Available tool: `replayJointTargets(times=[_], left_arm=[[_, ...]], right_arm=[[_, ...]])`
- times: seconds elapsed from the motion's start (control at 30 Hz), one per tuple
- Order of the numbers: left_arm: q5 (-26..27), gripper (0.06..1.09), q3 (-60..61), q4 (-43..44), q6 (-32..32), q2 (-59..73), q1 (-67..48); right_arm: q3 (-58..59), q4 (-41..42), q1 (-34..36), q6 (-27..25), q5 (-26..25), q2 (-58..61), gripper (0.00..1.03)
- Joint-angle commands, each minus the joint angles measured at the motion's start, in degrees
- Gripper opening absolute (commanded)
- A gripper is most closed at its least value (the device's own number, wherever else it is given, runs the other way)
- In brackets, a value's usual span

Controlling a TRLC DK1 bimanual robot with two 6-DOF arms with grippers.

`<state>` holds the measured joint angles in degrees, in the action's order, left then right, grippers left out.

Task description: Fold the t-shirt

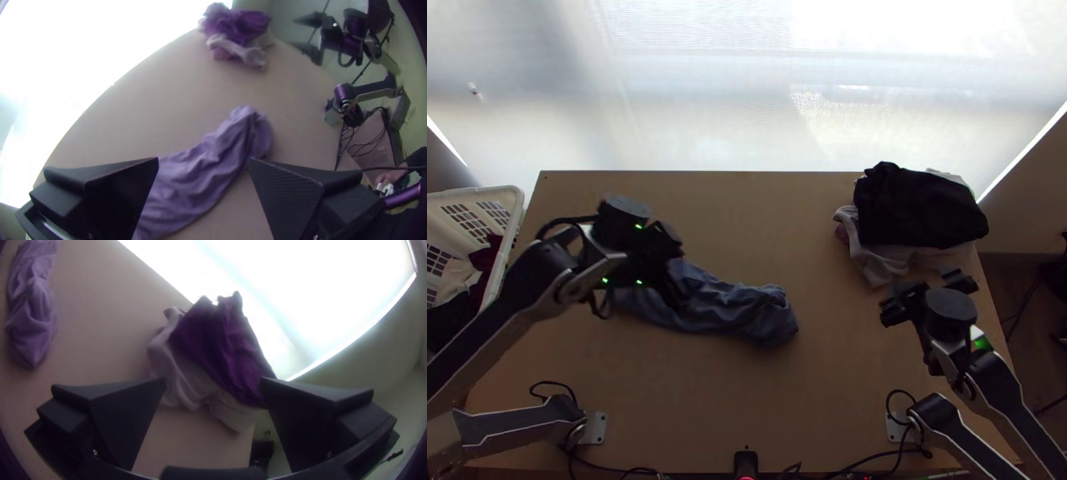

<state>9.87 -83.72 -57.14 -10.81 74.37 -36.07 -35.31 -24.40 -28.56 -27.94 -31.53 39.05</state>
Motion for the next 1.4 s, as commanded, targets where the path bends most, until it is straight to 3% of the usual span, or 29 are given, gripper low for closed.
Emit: replayJointTargets(times=[0.0, 0.4, 0.6, 0.87, 1.0, 1.27, 1.37], left_arm=[[1.12, 1.03, 14.47, -1.04, -9.76, -4.76, 15.42], [1.03, 1.03, 22.64, 9.33, -14.68, 0.51, 29.48], [1.12, 1.03, 22.81, 9.16, -17.23, -0.19, 35.28], [1.12, 1.03, 22.99, 7.84, -18.28, -3.18, 36.87], [1.03, 1.03, 23.87, 7.49, -18.46, -4.14, 36.95], [1.03, 1.03, 24.4, 6.7, -19.16, -5.55, 37.66], [1.03, 1.03, 24.57, 6.61, -19.69, -5.81, 38.18]], right_arm=[[-9.34, -0.03, -10.12, 5.36, 3.84, 16.5, 0.98], [-34.39, -8.56, -21.01, 20.21, 13.51, 55.52, 0.97], [-38.08, -10.49, -21.01, 21.09, 17.99, 58.69, 0.93], [-45.73, -22.79, -21.37, 22.49, 28.01, 60.71, 0.93], [-45.64, -25.52, -23.04, 22.41, 31.18, 61.32, 0.93], [-46.34, -33.78, -24.88, 22.14, 42.43, 64.93, 0.93], [-45.73, -34.66, -25.58, 22.14, 43.31, 65.02, 0.92]])
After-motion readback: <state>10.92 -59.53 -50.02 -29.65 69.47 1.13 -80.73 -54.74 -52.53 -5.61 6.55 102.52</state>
